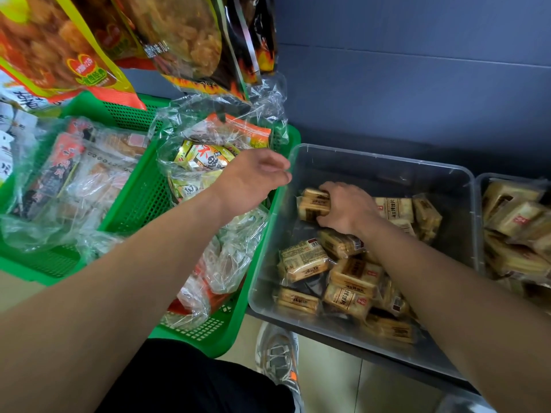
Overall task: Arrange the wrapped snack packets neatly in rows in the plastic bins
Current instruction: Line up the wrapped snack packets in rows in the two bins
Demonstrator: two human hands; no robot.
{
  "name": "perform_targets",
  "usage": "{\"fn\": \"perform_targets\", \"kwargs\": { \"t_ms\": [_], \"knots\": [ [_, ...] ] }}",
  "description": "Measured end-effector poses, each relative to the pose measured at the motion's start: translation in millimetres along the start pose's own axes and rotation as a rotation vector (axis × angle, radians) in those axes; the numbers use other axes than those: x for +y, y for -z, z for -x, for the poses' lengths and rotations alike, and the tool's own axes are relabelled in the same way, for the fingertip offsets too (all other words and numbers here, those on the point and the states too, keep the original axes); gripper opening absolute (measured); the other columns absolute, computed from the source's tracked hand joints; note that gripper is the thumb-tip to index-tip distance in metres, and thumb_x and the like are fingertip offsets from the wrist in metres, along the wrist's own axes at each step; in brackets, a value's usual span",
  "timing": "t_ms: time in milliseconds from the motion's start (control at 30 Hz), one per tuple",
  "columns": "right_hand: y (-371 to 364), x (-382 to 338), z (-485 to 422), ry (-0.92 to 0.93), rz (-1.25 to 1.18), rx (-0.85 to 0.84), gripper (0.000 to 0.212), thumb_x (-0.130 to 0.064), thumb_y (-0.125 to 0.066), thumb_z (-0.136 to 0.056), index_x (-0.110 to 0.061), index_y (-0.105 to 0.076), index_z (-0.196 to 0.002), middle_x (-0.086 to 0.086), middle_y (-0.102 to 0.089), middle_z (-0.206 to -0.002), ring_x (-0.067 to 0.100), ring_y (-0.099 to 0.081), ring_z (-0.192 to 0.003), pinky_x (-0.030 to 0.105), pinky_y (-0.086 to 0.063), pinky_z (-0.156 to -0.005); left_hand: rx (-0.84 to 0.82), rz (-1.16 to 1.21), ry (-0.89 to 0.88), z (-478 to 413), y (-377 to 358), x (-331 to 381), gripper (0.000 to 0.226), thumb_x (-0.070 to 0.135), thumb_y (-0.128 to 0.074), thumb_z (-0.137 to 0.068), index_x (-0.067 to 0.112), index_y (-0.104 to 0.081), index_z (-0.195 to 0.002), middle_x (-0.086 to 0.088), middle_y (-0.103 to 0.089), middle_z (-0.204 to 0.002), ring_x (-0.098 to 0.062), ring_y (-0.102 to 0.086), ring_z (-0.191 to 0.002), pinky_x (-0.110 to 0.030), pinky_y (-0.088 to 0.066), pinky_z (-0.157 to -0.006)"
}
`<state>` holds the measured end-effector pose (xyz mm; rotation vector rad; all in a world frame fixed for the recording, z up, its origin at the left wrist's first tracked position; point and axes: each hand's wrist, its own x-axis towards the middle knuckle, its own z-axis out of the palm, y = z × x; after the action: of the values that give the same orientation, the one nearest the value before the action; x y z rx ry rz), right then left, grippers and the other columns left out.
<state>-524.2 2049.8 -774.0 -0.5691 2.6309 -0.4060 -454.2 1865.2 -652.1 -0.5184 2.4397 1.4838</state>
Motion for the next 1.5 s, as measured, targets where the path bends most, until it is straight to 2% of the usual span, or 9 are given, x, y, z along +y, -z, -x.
{"fn": "perform_targets", "kwargs": {
  "t_ms": [167, 300, 433, 600, 767, 900, 1133, 1300, 1500],
  "knots": [
    [3.8, 5.0, -1.0, 0.014, -0.142, 0.017, 0.067, -0.033, -0.082, -0.074, -0.033, -0.051, -0.134, -0.002, -0.065, -0.123, 0.021, -0.06, -0.11, 0.039, -0.048, -0.097, 0.01, 0.006, 0.002, -0.4, 0.3, -0.3, 0.023, 0.011, -0.066, -0.095, 0.009, -0.067, -0.118, 0.003, -0.067, -0.103, 0.003, -0.062, -0.078, 0.0, -0.043, -0.061],
    [-2.2, 2.1, -2.2, -0.018, -0.015, 0.073, 0.065, -0.036, -0.079, -0.079, -0.028, -0.048, -0.136, 0.003, -0.061, -0.126, 0.028, -0.058, -0.114, 0.044, -0.05, -0.095, -0.012, 0.007, 0.011, -0.2, -0.3, -0.9, 0.022, 0.012, -0.066, -0.096, 0.01, -0.067, -0.118, 0.009, -0.066, -0.098, 0.01, -0.064, -0.07, -0.001, -0.043, -0.061],
    [-9.3, -8.9, 3.8, -0.111, 0.125, 0.181, 0.067, -0.046, -0.081, -0.078, -0.02, -0.046, -0.13, 0.007, -0.056, -0.125, 0.032, -0.059, -0.109, 0.044, -0.053, -0.084, -0.03, -0.052, 0.002, -0.7, 0.8, -3.3, 0.021, 0.019, -0.068, -0.096, 0.016, -0.068, -0.116, 0.009, -0.068, -0.107, 0.004, -0.062, -0.086, -0.007, -0.044, -0.071],
    [-9.6, -6.0, 4.3, -0.087, -0.161, 0.055, 0.073, -0.039, -0.08, -0.081, -0.021, -0.044, -0.141, 0.008, -0.043, -0.136, 0.033, -0.055, -0.118, 0.043, -0.044, -0.099, -0.045, -0.107, -0.016, -0.9, 2.2, -7.7, 0.021, 0.022, -0.07, -0.094, 0.018, -0.069, -0.115, 0.004, -0.069, -0.114, 0.0, -0.061, -0.088, -0.015, -0.043, -0.076],
    [-5.1, 1.2, 7.4, -0.036, -0.249, 0.101, 0.06, -0.026, -0.078, -0.085, -0.021, -0.051, -0.138, 0.004, -0.047, -0.133, 0.026, -0.054, -0.118, 0.04, -0.044, -0.101, -0.048, -0.119, -0.02, -1.3, 0.7, -10.1, 0.021, 0.022, -0.07, -0.095, 0.017, -0.07, -0.115, 0.005, -0.07, -0.113, 0.005, -0.059, -0.077, -0.002, -0.039, -0.062],
    [-1.2, -3.2, 5.4, -0.042, -0.139, 0.183, 0.052, -0.032, -0.075, -0.086, -0.025, -0.054, -0.133, 0.003, -0.054, -0.126, 0.029, -0.06, -0.111, 0.046, -0.05, -0.093, -0.062, -0.14, -0.023, -1.1, -2.2, -8.9, 0.023, 0.018, -0.068, -0.096, 0.012, -0.068, -0.118, 0.003, -0.069, -0.114, 0.005, -0.06, -0.083, 0.005, -0.036, -0.062],
    [-0.8, 0.7, 13.7, -0.07, 0.09, 0.307, 0.044, -0.048, -0.072, -0.089, -0.022, -0.059, -0.121, 0.006, -0.054, -0.122, 0.027, -0.062, -0.099, 0.037, -0.053, -0.074, -0.076, -0.176, -0.025, -1.3, -3.1, -10.5, 0.024, 0.019, -0.068, -0.096, 0.013, -0.068, -0.119, 0.004, -0.068, -0.114, 0.007, -0.059, -0.088, 0.007, -0.035, -0.061],
    [9.1, -3.5, 13.3, -0.096, 0.036, 0.175, 0.027, -0.046, -0.065, -0.095, -0.023, -0.064, -0.11, 0.001, -0.069, -0.097, 0.025, -0.066, -0.089, 0.034, -0.05, -0.07, -0.09, -0.206, -0.016, -1.7, -4.3, -9.8, 0.025, 0.02, -0.067, -0.097, 0.014, -0.067, -0.121, 0.005, -0.067, -0.115, 0.004, -0.06, -0.092, 0.005, -0.037, -0.058],
    [26.4, 10.0, 45.6, 0.012, -0.032, 0.189, 0.018, -0.039, -0.057, -0.1, -0.028, -0.064, -0.113, -0.006, -0.072, -0.096, 0.017, -0.067, -0.083, 0.034, -0.057, -0.073, -0.131, -0.398, -0.093, 2.2, -11.8, -12.2, 0.024, 0.029, -0.07, -0.095, 0.024, -0.068, -0.118, 0.006, -0.066, -0.114, -0.011, -0.063, -0.107, -0.022, -0.045, -0.089]
  ]
}}
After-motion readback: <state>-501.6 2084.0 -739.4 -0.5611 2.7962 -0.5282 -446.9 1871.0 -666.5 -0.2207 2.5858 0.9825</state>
